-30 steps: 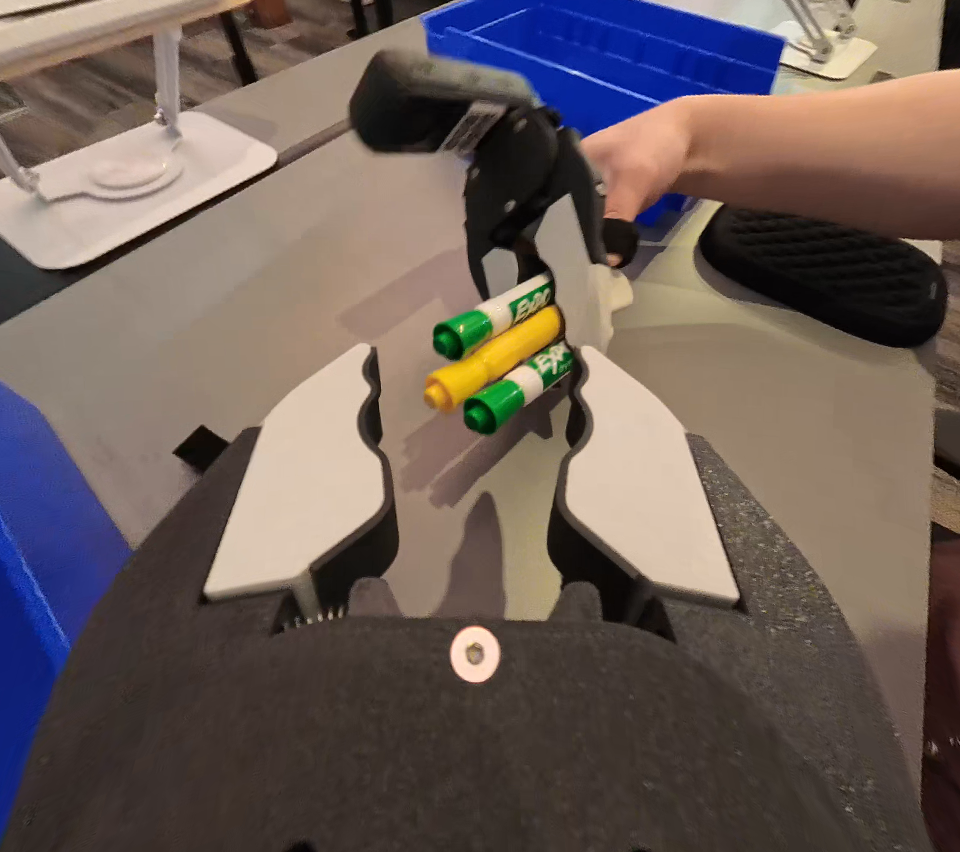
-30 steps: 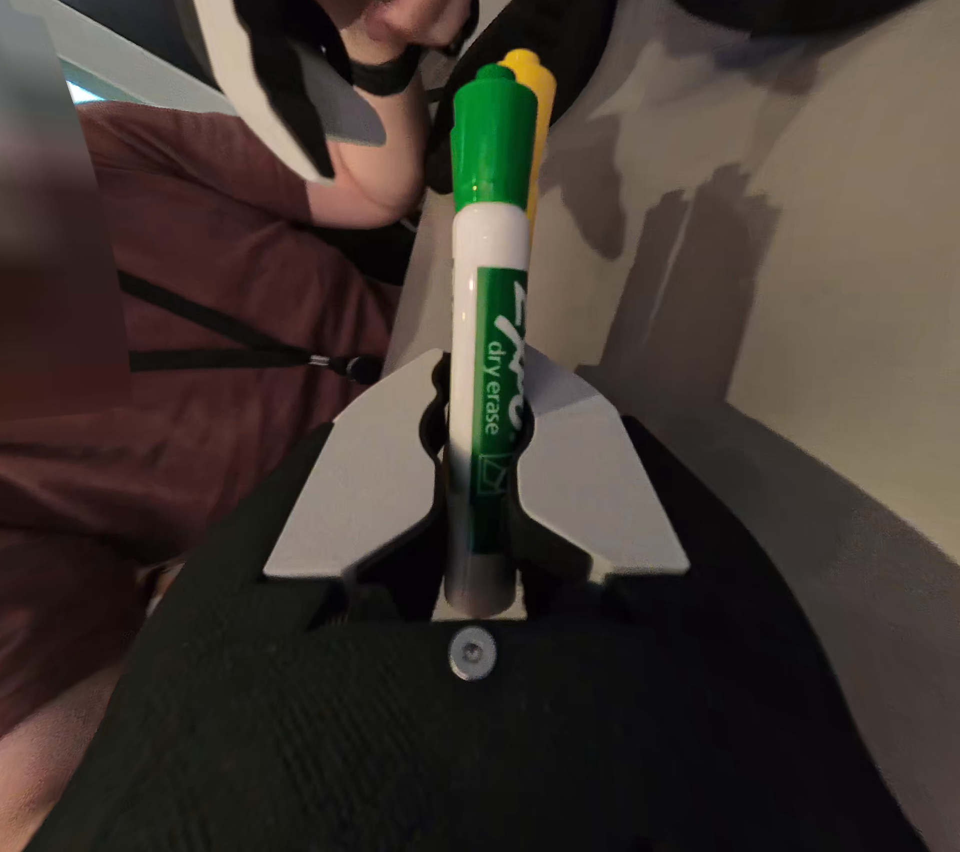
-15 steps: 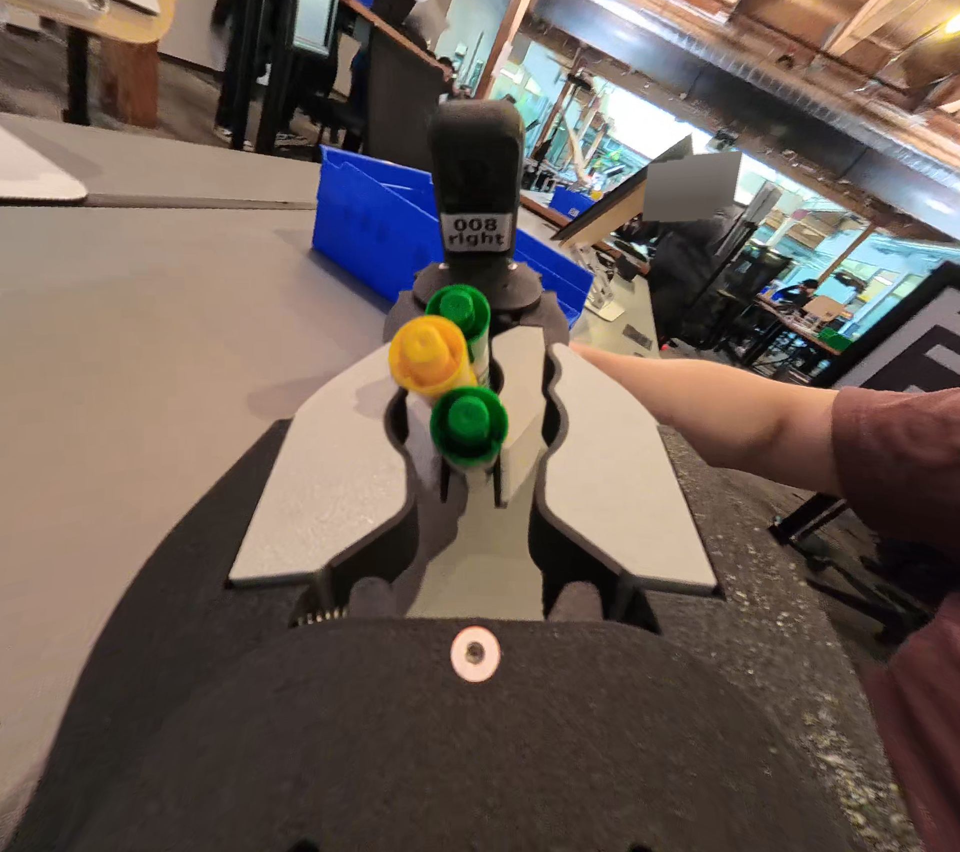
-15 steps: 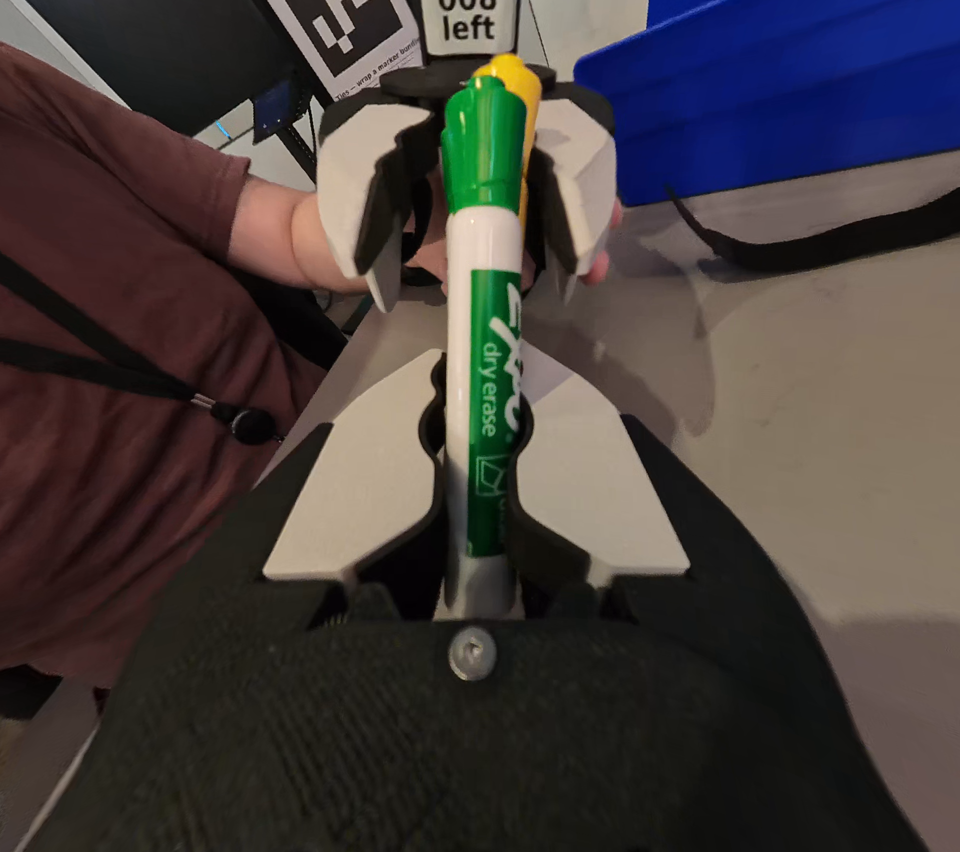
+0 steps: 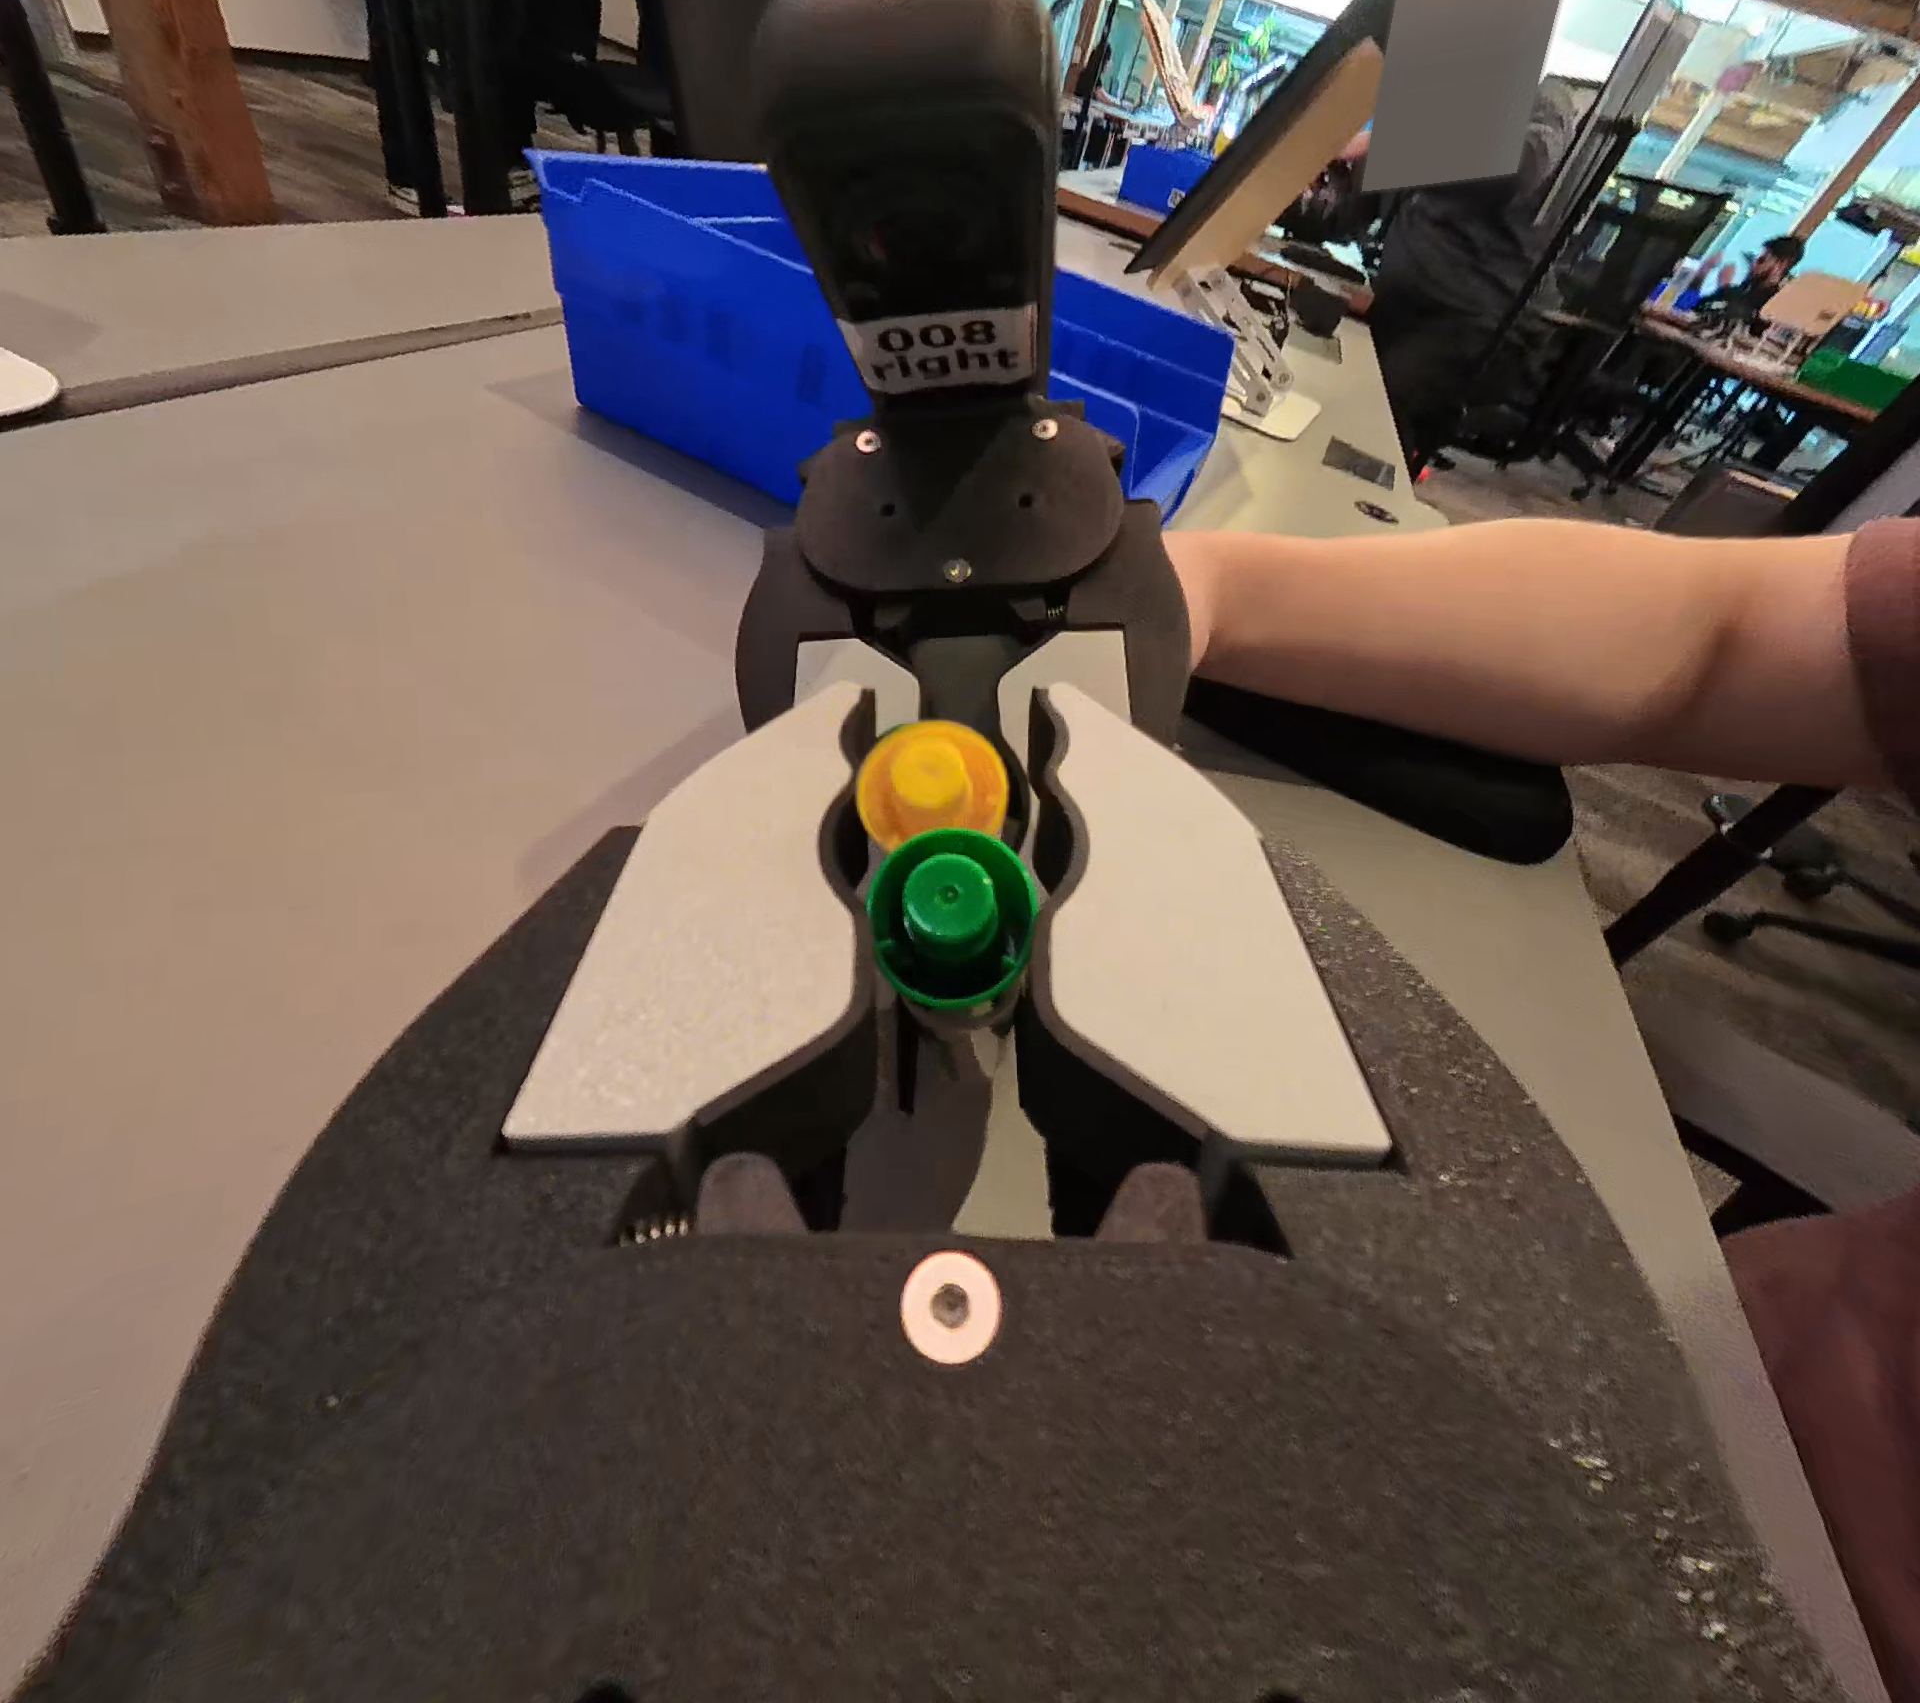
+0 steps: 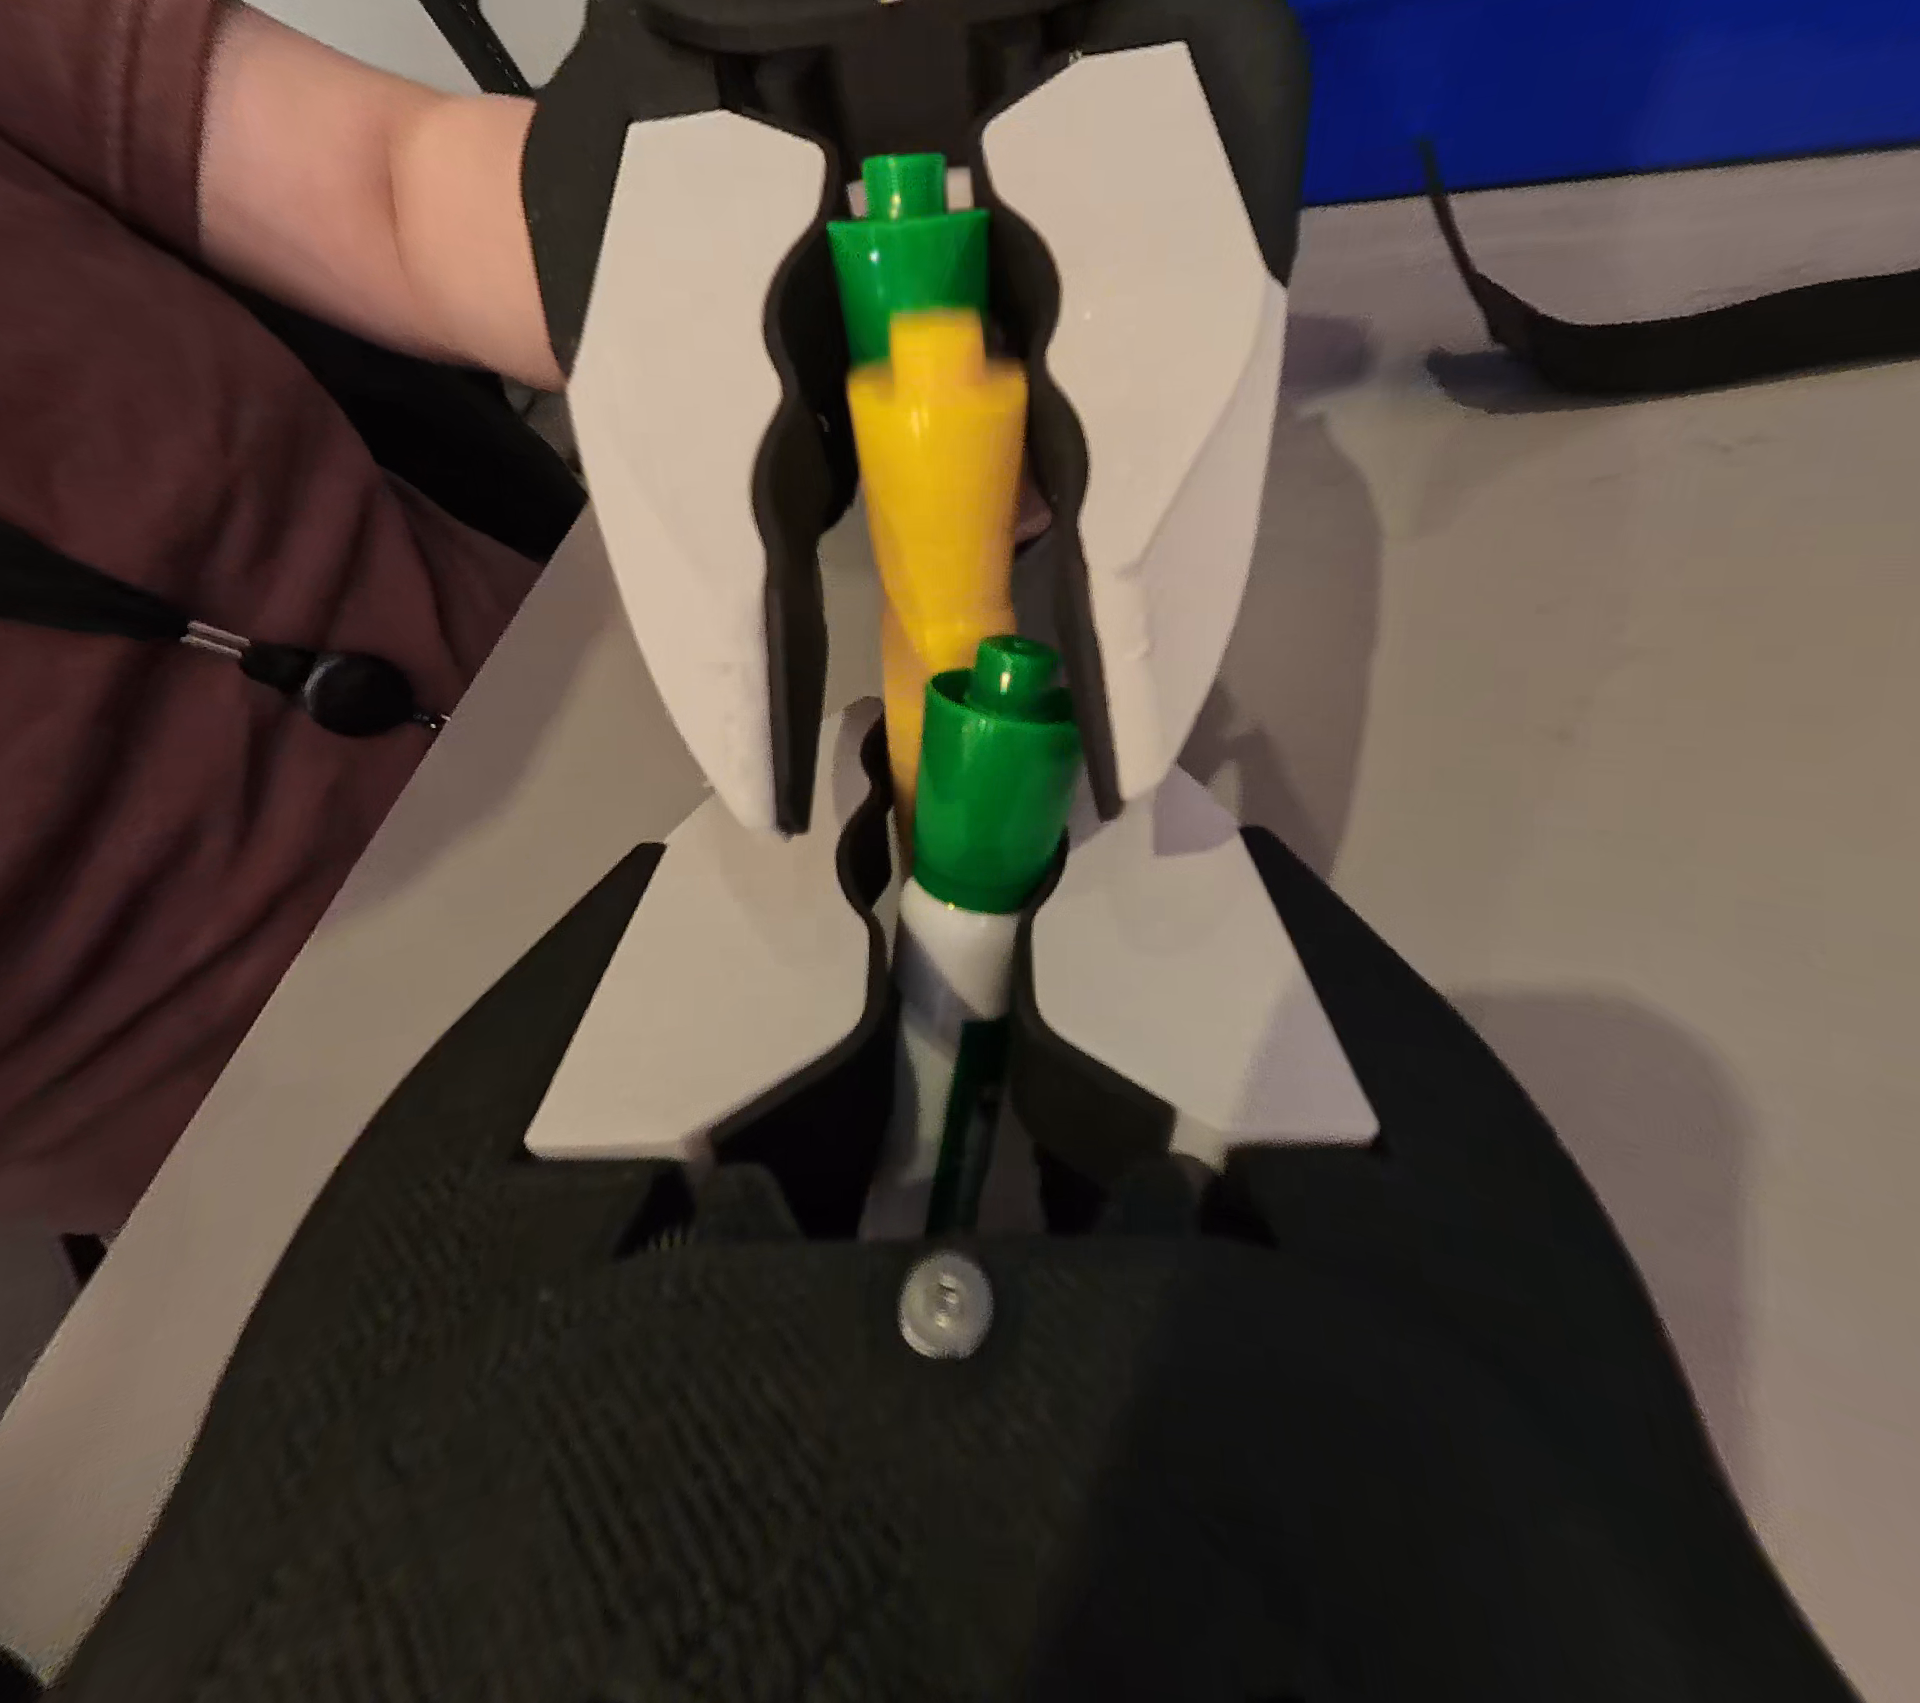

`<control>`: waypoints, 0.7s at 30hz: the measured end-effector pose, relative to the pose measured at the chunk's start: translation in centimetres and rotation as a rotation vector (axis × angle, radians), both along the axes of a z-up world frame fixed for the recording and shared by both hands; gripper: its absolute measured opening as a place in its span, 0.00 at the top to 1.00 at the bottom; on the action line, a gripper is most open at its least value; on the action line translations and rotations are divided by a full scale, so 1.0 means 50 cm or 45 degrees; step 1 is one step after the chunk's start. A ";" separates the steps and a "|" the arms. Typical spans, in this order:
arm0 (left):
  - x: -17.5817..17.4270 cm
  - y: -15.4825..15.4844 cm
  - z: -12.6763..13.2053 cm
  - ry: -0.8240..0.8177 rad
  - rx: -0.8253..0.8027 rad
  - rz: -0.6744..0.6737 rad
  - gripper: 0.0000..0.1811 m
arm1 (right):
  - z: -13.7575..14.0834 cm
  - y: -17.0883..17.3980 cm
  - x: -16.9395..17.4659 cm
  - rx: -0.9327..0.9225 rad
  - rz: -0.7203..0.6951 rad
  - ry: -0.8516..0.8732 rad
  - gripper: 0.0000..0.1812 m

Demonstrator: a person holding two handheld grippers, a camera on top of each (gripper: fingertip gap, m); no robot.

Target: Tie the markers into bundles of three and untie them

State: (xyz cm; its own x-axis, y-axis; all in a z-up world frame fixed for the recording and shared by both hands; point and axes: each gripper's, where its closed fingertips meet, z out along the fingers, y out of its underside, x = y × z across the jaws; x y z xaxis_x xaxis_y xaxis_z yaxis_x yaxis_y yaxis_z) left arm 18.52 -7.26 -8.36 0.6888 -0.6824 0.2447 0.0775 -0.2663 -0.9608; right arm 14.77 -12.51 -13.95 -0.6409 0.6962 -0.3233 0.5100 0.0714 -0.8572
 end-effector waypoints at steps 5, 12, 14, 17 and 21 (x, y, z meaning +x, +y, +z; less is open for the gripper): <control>0.012 -0.001 -0.015 0.022 -0.003 0.010 0.85 | -0.019 0.009 0.020 0.067 -0.010 -0.069 0.88; 0.019 -0.005 -0.021 0.087 -0.009 0.005 0.84 | -0.029 0.013 0.034 0.138 -0.049 -0.089 0.88; 0.023 -0.008 -0.021 0.098 -0.001 -0.003 0.85 | -0.029 0.014 0.038 0.161 -0.067 -0.079 0.88; 0.027 -0.013 -0.027 0.124 -0.005 -0.024 0.85 | -0.034 0.023 0.048 0.205 -0.099 -0.091 0.84; 0.017 -0.016 -0.028 0.105 -0.027 -0.007 0.85 | -0.031 0.032 0.060 0.208 -0.145 -0.149 0.84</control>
State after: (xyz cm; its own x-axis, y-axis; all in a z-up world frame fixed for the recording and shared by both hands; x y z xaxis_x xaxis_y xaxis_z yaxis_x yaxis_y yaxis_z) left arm 19.37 -8.06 -9.76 0.7036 -0.6814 0.2017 -0.0035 -0.2871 -0.9579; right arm 17.78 -10.93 -15.52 -0.5199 0.8111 -0.2680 0.6178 0.1403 -0.7737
